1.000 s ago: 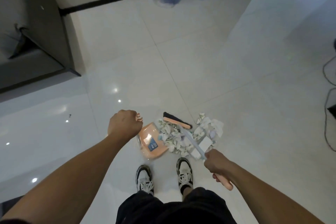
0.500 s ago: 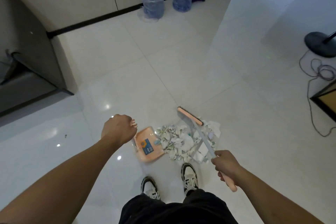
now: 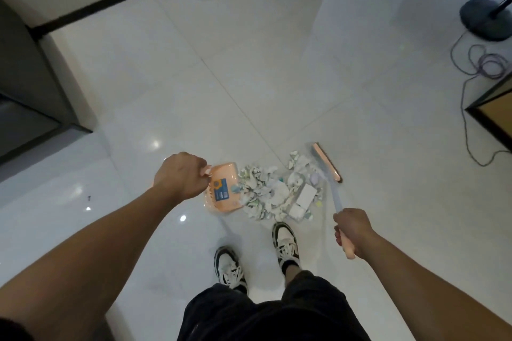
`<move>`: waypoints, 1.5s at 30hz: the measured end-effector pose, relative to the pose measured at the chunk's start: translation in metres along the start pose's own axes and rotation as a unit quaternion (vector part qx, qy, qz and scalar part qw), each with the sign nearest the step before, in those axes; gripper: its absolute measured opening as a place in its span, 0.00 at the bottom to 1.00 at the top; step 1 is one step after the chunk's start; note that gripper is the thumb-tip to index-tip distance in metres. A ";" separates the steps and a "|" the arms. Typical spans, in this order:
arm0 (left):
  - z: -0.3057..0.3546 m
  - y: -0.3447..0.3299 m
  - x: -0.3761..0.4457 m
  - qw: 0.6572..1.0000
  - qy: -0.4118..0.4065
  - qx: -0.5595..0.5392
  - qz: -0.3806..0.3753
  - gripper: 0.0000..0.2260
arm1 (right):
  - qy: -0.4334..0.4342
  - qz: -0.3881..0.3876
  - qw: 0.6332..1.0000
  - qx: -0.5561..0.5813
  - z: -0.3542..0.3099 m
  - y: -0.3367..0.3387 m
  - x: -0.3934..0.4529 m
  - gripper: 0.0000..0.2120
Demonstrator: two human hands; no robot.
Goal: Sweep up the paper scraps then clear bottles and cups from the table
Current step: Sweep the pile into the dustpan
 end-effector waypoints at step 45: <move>0.151 -0.029 0.053 0.998 -0.047 0.022 -0.043 0.12 | -0.086 -0.178 0.980 -0.036 0.039 -0.007 -0.056 0.09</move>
Point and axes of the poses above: each hand's wrist, its own x-axis towards the middle knuckle, its own y-axis out of the back of the hand, z = x × y, the point moved 6 cm from there along x, towards the middle knuckle, and after that the axes turned 4 degrees about -y, right-handed, at the moved point
